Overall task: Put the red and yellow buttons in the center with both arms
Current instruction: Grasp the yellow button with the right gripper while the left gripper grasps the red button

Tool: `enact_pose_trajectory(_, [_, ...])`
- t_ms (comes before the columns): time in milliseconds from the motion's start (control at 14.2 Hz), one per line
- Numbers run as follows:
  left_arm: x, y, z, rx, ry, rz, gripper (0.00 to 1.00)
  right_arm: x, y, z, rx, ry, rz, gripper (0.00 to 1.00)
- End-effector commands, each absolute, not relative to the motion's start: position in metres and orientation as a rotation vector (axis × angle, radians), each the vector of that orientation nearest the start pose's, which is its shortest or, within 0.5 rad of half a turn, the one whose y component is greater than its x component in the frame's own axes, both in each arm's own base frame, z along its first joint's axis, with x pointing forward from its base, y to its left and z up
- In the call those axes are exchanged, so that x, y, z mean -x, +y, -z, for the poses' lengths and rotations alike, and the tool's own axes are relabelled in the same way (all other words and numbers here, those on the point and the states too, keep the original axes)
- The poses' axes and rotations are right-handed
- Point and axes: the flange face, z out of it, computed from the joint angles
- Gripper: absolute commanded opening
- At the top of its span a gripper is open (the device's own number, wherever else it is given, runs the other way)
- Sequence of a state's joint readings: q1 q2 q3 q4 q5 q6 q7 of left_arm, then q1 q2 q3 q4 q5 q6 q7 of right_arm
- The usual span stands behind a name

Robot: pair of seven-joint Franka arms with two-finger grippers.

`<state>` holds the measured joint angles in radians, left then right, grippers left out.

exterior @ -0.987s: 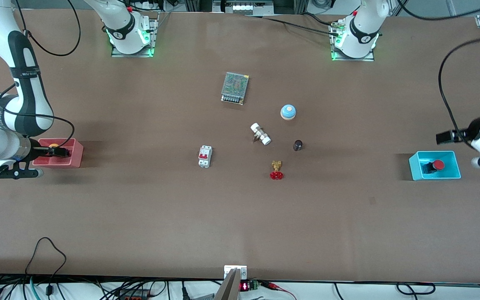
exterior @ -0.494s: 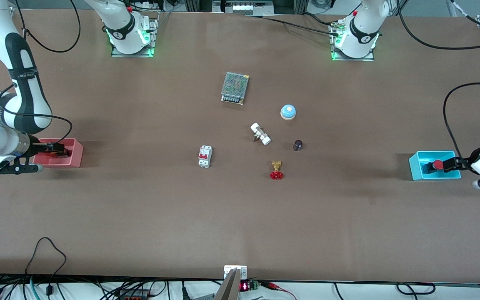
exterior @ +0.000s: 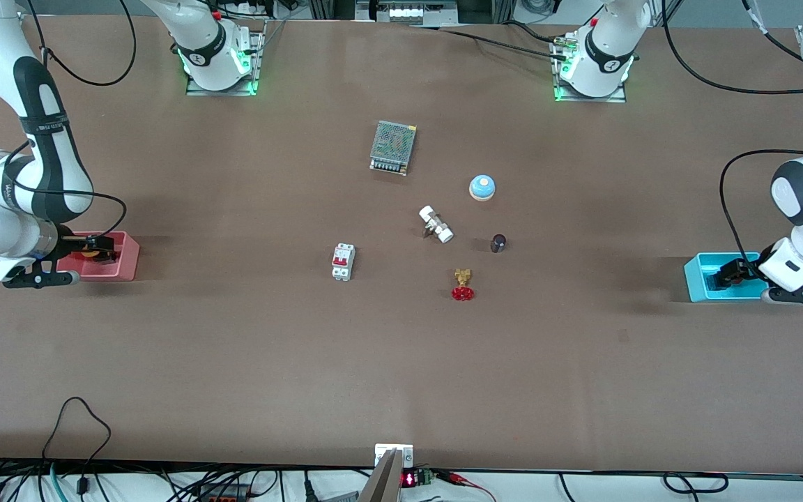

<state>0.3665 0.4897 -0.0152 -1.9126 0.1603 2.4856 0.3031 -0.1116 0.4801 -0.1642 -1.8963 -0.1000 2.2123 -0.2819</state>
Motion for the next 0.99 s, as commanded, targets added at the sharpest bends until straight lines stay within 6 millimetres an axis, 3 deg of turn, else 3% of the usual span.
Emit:
enact_pose_trajectory(0, [-0.596,0.222,-0.235,3.020,0.179,0.052,0.95,-0.591,-0.168,-0.235,3.226,-0.166,-0.286,1.00])
enact_pose_trajectory(282, [-0.593,0.222,-0.222,3.033,0.175,0.021,0.88,-0.591,-0.168,-0.228,3.225,-0.149,-0.284,1.00])
enact_pose_trajectory(494, [-0.593,0.222,-0.214,3.038,0.174,0.007,0.75,-0.590,-0.168,-0.226,3.221,-0.143,-0.303,0.95])
enact_pose_trajectory(917, [-0.592,0.221,-0.204,3.057,0.158,-0.005,0.64,-0.588,-0.172,-0.227,3.218,-0.147,-0.306,0.68])
